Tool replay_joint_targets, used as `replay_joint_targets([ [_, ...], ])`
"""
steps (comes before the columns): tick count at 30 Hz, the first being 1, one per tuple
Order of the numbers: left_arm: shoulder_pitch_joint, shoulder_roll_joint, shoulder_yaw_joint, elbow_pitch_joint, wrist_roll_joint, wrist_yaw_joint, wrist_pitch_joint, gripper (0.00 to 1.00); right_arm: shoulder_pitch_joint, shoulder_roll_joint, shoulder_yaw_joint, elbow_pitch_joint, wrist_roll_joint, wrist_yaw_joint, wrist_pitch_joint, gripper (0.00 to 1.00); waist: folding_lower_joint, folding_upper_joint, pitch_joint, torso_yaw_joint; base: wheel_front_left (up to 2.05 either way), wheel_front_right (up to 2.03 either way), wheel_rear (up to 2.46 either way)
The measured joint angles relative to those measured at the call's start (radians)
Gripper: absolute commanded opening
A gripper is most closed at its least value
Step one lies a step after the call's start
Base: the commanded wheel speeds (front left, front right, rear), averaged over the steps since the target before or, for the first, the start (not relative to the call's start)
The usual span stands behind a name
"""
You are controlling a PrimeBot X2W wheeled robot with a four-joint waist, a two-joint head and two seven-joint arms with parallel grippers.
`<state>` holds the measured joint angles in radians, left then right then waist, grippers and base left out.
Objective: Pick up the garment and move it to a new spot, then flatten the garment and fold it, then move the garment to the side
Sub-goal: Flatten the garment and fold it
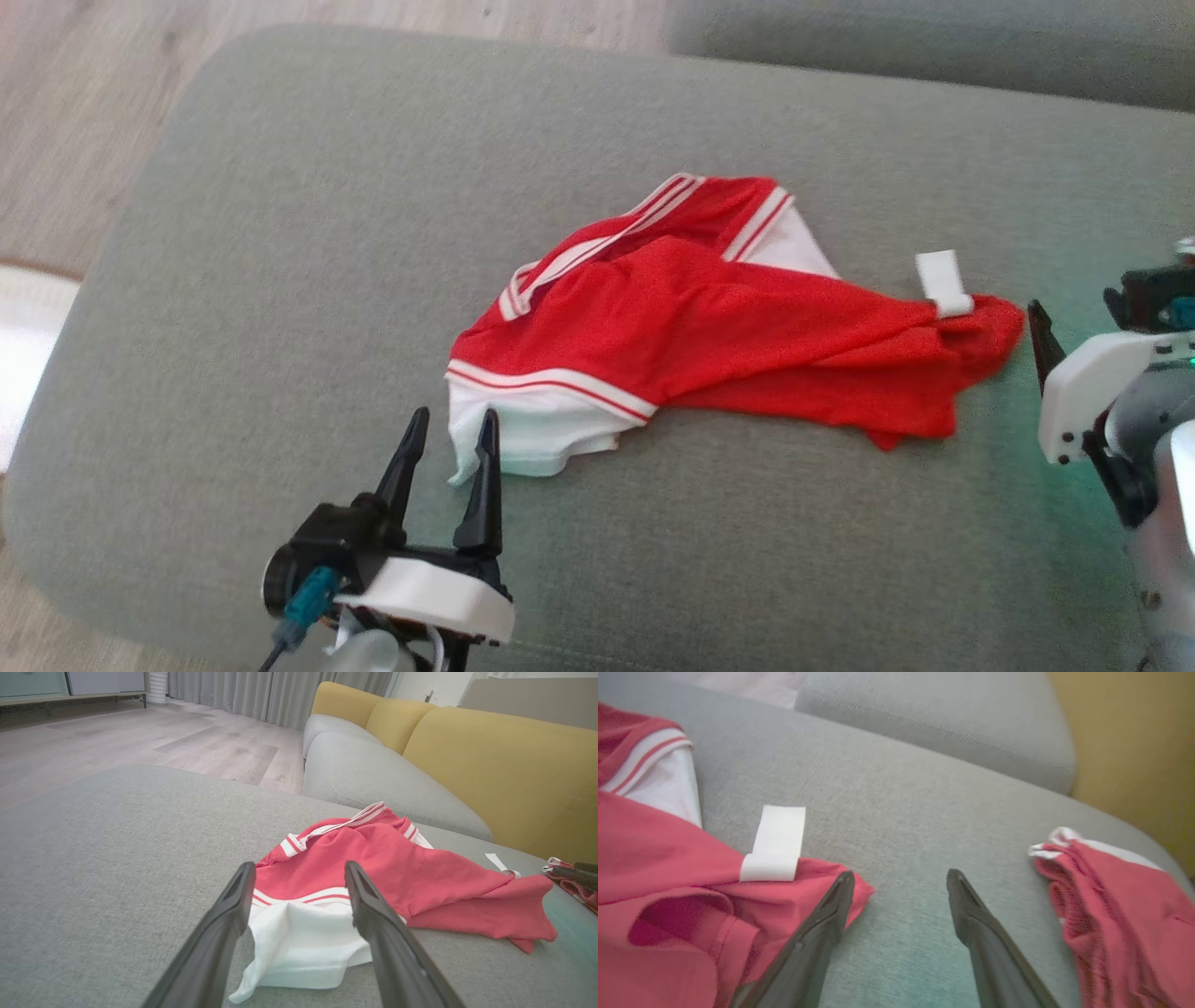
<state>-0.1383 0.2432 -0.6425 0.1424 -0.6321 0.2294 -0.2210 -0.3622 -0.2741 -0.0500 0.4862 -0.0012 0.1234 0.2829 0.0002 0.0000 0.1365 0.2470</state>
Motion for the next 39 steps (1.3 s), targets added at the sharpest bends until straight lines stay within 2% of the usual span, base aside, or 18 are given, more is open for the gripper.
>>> replay_joint_targets([
  [11, -0.006, 0.000, 0.000, -0.017, 0.001, 0.004, 0.000, 1.00, -0.069, -0.052, 0.107, 0.140, 0.160, 0.000, 0.108, 1.00, -0.0001, 0.0000, 0.064, 0.070, 0.00, 0.00, 0.00],
  [12, -0.006, 0.000, 0.000, -0.017, 0.001, 0.008, 0.000, 1.00, -0.077, -0.057, 0.114, 0.145, 0.174, 0.000, 0.115, 0.85, -0.0001, 0.0000, 0.064, 0.070, 0.00, 0.00, 0.00],
  [13, -0.006, 0.000, 0.000, -0.018, 0.001, 0.008, 0.000, 1.00, -0.084, -0.059, 0.121, 0.148, 0.187, 0.000, 0.115, 0.58, -0.0001, 0.0000, 0.065, 0.071, 0.00, 0.00, 0.00],
  [14, -0.006, 0.000, 0.000, -0.019, 0.001, 0.008, 0.000, 1.00, -0.088, -0.059, 0.131, 0.152, 0.200, 0.000, 0.115, 0.42, -0.0001, 0.0000, 0.065, 0.070, 0.00, 0.00, 0.00],
  [16, -0.006, 0.001, 0.001, -0.020, 0.001, 0.009, 0.000, 1.00, -0.093, -0.059, 0.149, 0.155, 0.215, 0.000, 0.105, 0.18, -0.0001, 0.0000, 0.064, 0.068, 0.00, 0.00, 0.00],
  [17, -0.006, 0.001, 0.001, -0.021, 0.001, 0.010, 0.000, 1.00, -0.097, -0.061, 0.154, 0.157, 0.215, 0.000, 0.092, 0.00, -0.0001, 0.0000, 0.064, 0.066, 0.00, 0.00, 0.00],
  [22, -0.006, 0.005, 0.004, -0.023, 0.001, 0.017, -0.001, 1.00, -0.123, -0.085, 0.158, 0.159, 0.174, 0.000, -0.027, 0.00, -0.0001, 0.0000, 0.055, 0.044, 0.00, 0.00, 0.00],
  [30, -0.005, 0.021, 0.008, -0.032, 0.001, 0.027, 0.000, 1.00, -0.214, -0.082, 0.159, 0.109, 0.080, 0.000, -0.206, 0.00, -0.0002, 0.0000, 0.018, -0.001, 0.00, 0.00, 0.00],
  [36, 0.006, 0.029, 0.014, -0.035, 0.000, 0.033, 0.000, 1.00, -0.112, -0.062, 0.170, 0.029, 0.043, 0.000, -0.258, 0.00, -0.0003, 0.0000, -0.011, -0.036, 0.00, 0.00, 0.00],
  [39, 0.019, 0.033, 0.020, -0.039, -0.001, 0.037, 0.000, 1.00, 0.010, -0.045, 0.177, -0.034, 0.024, 0.000, -0.271, 0.00, -0.0002, 0.0000, -0.028, -0.059, 0.00, 0.00, 0.00],
])
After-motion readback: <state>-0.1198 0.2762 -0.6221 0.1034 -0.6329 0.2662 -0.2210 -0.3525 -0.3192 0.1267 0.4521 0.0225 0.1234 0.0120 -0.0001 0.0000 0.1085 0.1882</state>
